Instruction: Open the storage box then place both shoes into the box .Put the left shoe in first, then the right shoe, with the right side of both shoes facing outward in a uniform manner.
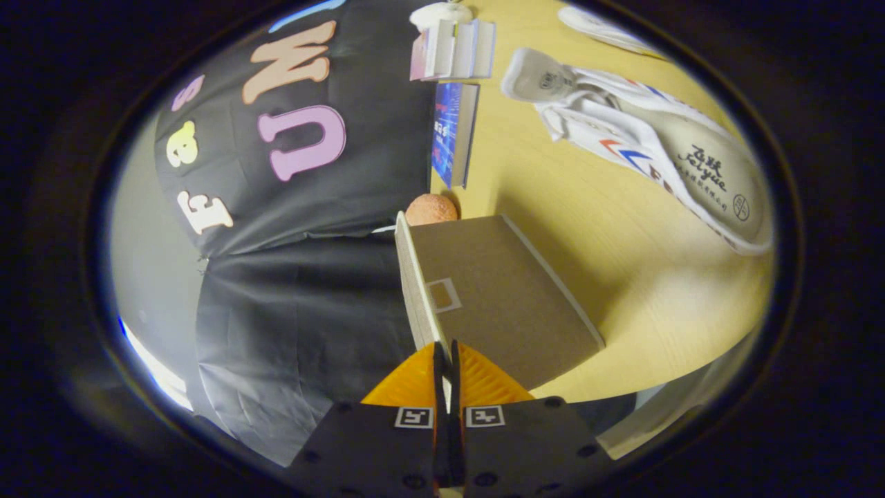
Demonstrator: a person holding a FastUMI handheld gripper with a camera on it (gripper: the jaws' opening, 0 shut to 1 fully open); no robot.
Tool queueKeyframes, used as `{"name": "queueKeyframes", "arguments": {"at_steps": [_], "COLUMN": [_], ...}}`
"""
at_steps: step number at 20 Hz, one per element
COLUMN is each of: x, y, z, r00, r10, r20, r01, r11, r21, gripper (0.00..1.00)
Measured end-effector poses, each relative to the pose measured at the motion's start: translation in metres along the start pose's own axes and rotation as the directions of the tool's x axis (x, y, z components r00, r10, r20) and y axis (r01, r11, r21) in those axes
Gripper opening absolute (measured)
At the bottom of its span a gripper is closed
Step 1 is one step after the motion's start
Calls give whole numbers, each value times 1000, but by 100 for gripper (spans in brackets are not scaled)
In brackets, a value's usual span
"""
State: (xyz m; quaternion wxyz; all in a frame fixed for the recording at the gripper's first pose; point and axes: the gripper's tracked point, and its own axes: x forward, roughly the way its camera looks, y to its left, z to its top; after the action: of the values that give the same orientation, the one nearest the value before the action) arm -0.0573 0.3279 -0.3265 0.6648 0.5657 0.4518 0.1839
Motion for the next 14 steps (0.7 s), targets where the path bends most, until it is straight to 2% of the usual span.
{"name": "queueKeyframes", "arguments": {"at_steps": [4, 9, 14], "x": [-5, -7, 0], "y": [30, 87, 137], "z": [-11, -31, -58], "r00": [1000, 999, 997], "r10": [-16, 35, 50], "r20": [3, -16, -52], "r01": [16, -38, -67], "r11": [992, 968, 913], "r21": [-125, -249, -401], "gripper": [3, 2, 2]}}
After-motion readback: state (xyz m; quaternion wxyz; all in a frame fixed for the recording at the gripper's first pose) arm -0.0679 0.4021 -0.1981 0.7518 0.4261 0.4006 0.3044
